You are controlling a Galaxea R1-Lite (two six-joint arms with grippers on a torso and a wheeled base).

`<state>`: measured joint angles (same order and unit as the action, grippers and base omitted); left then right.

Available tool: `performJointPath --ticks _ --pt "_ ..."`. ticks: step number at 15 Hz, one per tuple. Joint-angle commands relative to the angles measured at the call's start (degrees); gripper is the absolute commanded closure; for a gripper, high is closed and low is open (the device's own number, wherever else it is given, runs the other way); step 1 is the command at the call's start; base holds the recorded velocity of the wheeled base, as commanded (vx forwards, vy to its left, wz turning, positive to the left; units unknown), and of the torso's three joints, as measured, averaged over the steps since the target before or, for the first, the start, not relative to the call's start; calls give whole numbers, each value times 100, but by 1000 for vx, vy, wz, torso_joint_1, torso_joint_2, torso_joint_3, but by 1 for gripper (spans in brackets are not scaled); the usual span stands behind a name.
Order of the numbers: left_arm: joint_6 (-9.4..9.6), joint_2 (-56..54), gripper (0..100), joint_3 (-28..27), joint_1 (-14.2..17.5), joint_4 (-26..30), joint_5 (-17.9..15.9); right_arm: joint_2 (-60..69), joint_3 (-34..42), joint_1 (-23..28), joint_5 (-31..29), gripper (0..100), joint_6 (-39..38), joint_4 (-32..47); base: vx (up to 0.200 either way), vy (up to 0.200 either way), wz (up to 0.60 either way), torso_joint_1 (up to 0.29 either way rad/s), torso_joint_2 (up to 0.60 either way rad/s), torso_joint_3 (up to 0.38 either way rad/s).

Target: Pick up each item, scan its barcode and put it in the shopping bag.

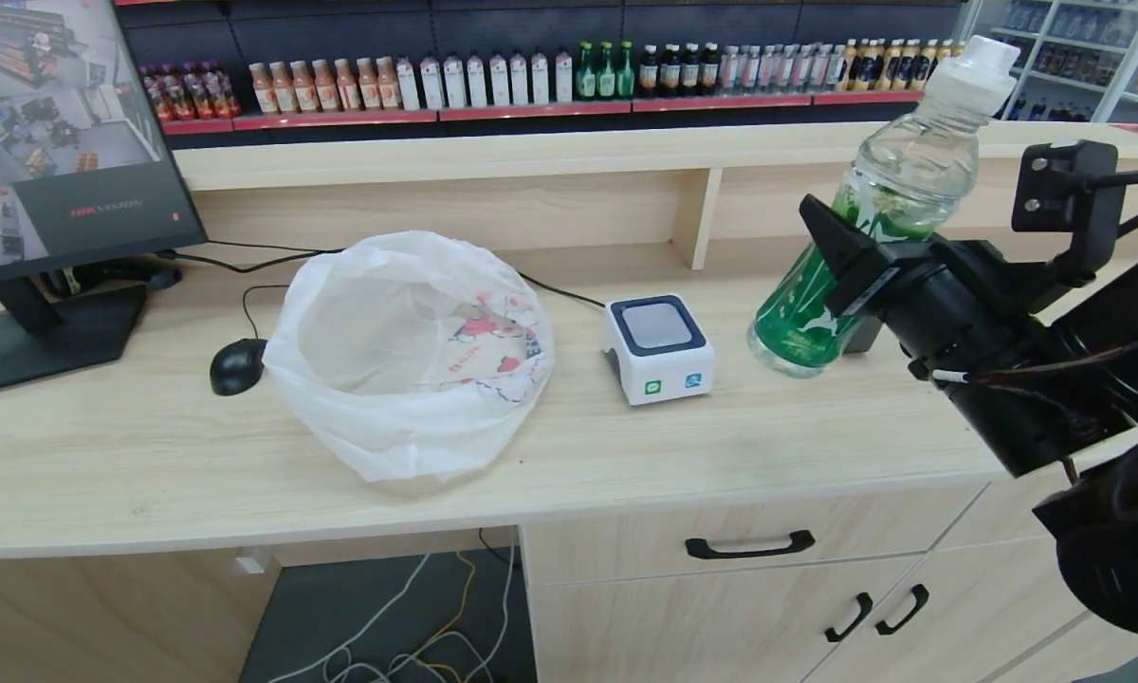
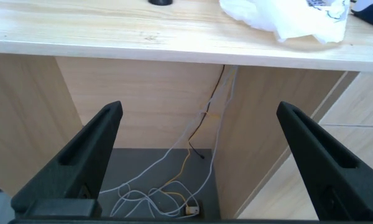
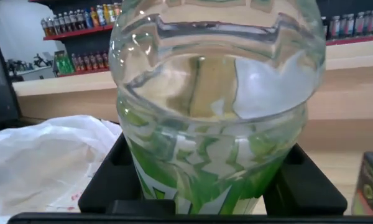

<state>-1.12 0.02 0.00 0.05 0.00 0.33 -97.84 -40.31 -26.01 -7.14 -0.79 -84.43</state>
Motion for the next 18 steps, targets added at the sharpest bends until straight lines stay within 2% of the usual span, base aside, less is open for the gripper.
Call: performJointPath --ticks 1,2,6,9,11,13,15,18 --pt "-2 -2 0 0 4 0 2 -130 -214 -18 2 100 -149 32 0 200 0 2 2 7" --pt "-11 -2 0 0 4 0 2 -130 -293 -18 2 100 -316 94 0 200 0 2 7 -2" --pt "15 -2 0 0 4 0 2 -244 -574 -18 -6 100 -896 129 0 0 0 0 0 0" --pt "15 -2 0 0 4 0 2 -605 -1418 -123 -24 100 -1863 120 0 0 0 0 0 0" --pt "15 -2 0 0 4 0 2 -859 -1690 -88 -68 100 -2390 102 0 0 0 0 0 0" --pt "15 -2 0 0 4 0 2 -1097 -1796 -88 -314 100 -2786 76 0 0 0 0 0 0" --pt "15 -2 0 0 4 0 2 -1527 -1980 -35 -789 100 -3524 94 0 0 0 0 0 0" --pt "15 -2 0 0 4 0 2 -1853 -2270 53 -1096 100 -4175 261 0 0 0 0 0 0"
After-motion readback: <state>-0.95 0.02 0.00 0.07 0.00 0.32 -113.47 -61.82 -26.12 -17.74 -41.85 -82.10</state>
